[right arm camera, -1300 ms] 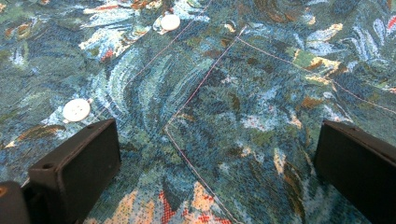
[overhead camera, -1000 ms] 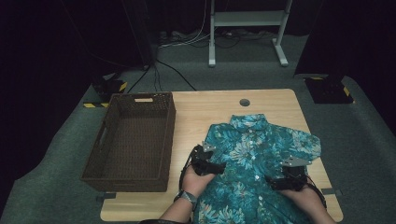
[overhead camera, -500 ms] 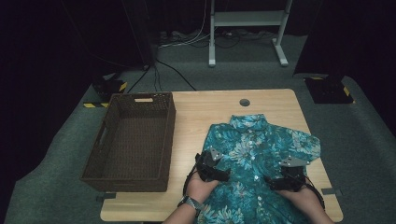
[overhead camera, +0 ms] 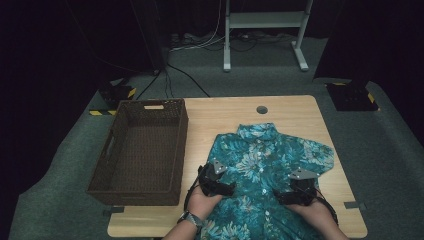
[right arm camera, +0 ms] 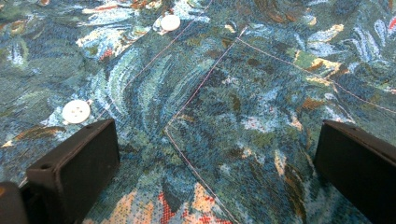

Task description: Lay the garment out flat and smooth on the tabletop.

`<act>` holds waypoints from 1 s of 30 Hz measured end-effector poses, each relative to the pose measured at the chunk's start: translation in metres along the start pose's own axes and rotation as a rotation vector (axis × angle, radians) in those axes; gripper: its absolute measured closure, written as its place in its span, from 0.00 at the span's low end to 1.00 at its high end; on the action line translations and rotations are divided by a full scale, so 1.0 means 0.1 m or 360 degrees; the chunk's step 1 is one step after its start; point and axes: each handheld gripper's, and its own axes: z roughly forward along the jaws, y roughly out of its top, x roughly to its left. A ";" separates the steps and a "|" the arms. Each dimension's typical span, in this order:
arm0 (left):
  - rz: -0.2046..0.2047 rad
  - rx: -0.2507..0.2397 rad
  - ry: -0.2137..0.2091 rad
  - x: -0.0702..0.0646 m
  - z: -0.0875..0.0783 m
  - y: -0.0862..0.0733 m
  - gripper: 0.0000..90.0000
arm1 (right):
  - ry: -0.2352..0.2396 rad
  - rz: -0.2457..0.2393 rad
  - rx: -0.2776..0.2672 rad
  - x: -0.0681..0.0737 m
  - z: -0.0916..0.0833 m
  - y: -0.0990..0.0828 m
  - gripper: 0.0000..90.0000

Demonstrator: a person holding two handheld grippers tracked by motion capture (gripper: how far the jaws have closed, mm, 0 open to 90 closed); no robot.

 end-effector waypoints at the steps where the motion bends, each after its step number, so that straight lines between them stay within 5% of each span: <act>1: -0.0001 -0.0001 -0.0004 0.02 -0.02 -0.02 0.04 | 0.0003 -0.0006 0.0000 0.03 0.01 0.01 0.00; 9: -0.0001 -0.0011 -0.0003 0.09 -0.09 -0.11 0.01 | 0.0017 -0.0017 0.0002 0.25 0.11 0.11 0.00; 16: -0.0045 -0.0067 -0.0061 0.15 -0.13 -0.11 0.00 | -0.0011 -0.0043 -0.0006 0.25 0.08 0.14 0.01; 23: -0.0034 -0.0044 -0.0112 0.22 -0.16 -0.10 0.00 | -0.0086 0.0038 -0.0097 0.07 -0.04 0.22 0.01; 30: 0.0108 0.0035 -0.0048 0.08 -0.08 -0.08 0.00 | -0.0193 0.0132 -0.0116 -0.32 -0.08 0.23 0.01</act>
